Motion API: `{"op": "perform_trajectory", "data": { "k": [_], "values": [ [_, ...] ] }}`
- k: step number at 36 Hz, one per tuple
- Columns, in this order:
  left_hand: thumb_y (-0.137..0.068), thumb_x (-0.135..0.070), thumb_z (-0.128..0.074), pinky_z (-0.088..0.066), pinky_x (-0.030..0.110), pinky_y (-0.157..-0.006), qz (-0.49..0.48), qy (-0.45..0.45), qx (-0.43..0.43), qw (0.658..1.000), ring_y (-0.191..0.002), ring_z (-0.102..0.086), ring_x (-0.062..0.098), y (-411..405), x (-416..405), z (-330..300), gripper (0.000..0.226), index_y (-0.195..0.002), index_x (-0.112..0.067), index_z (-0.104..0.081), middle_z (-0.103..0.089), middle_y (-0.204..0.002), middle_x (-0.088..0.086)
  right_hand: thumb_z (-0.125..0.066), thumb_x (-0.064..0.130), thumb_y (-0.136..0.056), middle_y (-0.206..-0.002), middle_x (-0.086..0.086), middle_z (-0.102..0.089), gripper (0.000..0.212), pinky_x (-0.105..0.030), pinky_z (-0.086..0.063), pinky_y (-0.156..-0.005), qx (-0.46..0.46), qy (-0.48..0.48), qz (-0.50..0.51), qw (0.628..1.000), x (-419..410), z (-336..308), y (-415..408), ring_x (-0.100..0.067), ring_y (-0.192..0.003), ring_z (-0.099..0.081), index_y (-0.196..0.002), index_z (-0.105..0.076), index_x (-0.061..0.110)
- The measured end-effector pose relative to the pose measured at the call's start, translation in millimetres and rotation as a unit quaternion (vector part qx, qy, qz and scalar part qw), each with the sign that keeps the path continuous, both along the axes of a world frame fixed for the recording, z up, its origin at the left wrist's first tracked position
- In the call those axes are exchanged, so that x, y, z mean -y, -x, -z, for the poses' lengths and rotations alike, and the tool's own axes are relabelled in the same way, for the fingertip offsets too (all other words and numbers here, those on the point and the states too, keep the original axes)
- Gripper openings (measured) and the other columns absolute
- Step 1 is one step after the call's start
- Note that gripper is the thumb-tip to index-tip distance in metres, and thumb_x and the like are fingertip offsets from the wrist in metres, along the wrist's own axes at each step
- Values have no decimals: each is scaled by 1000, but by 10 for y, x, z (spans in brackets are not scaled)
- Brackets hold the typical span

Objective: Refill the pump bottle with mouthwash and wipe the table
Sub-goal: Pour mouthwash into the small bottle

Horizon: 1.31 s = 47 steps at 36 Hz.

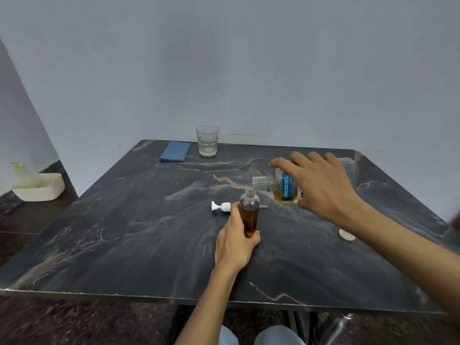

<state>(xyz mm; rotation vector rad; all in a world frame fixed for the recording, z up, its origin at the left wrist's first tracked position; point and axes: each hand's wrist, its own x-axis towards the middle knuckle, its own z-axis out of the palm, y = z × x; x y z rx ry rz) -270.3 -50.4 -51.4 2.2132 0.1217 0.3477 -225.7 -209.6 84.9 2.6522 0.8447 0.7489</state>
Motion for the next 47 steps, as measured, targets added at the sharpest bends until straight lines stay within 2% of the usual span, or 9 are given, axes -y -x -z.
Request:
{"op": "perform_trajectory", "data": {
  "k": [7, 15, 24, 30, 39, 44, 47],
  "values": [
    [-82, -30, -68, -42, 31, -88, 1, 0, -3, 1000, -111, -56, 20, 2, 2, -9, 72, -129, -39, -14, -54, -126, -3, -83, 20, -62, -113, 2, -54, 95, -38, -41, -83, 1, 0, 0, 1000, -9, 2, -6, -21, -94, -52, -130, -19, 40],
    [-82, -29, -68, -41, 29, -84, -1, 1, 7, 1000, -108, -57, 21, 5, 5, -13, 68, -116, -50, -13, -56, -123, -3, -80, 19, -66, -114, 3, -53, 92, -36, -38, -82, 3, 4, 0, 1000, -2, -17, 11, -20, -94, -50, -133, -20, 40],
    [-82, -30, -68, -44, 33, -89, 5, 5, -1, 1000, -109, -57, 20, 10, -5, -23, 69, -128, -39, -16, -55, -123, -3, -81, 21, -65, -115, 1, -53, 93, -37, -39, -83, 1, 5, -6, 1000, 7, -5, -14, -22, -96, -51, -133, -19, 39],
    [-82, -30, -68, -43, 31, -87, 4, 5, 2, 1000, -109, -57, 19, 12, 1, -19, 68, -121, -45, -14, -55, -122, -4, -81, 20, -65, -115, 2, -53, 94, -36, -40, -82, 2, 1, -8, 1000, 4, 2, -21, -21, -95, -50, -131, -18, 40],
    [-82, -30, -68, -43, 33, -90, 3, 6, -4, 1000, -112, -55, 21, 4, 3, -12, 71, -127, -42, -14, -53, -126, -3, -81, 20, -65, -114, 1, -53, 93, -37, -40, -82, 1, 0, -6, 1000, 4, 7, -27, -21, -95, -50, -132, -19, 40],
    [-82, -30, -68, -41, 28, -83, -2, 5, -1, 1000, -108, -57, 19, 2, 5, -1, 70, -126, -41, -15, -55, -121, -4, -81, 22, -65, -116, 1, -53, 94, -37, -40, -84, 1, 4, -4, 1000, 3, 6, -28, -21, -97, -51, -133, -19, 39],
    [-82, -30, -68, -41, 29, -85, 0, 4, -4, 1000, -110, -56, 20, -1, 4, -7, 70, -123, -44, -14, -54, -123, -3, -82, 23, -64, -115, 1, -53, 94, -37, -40, -83, 1, 5, -4, 1000, -2, -3, -21, -21, -96, -50, -132, -19, 40]
  ]
}}
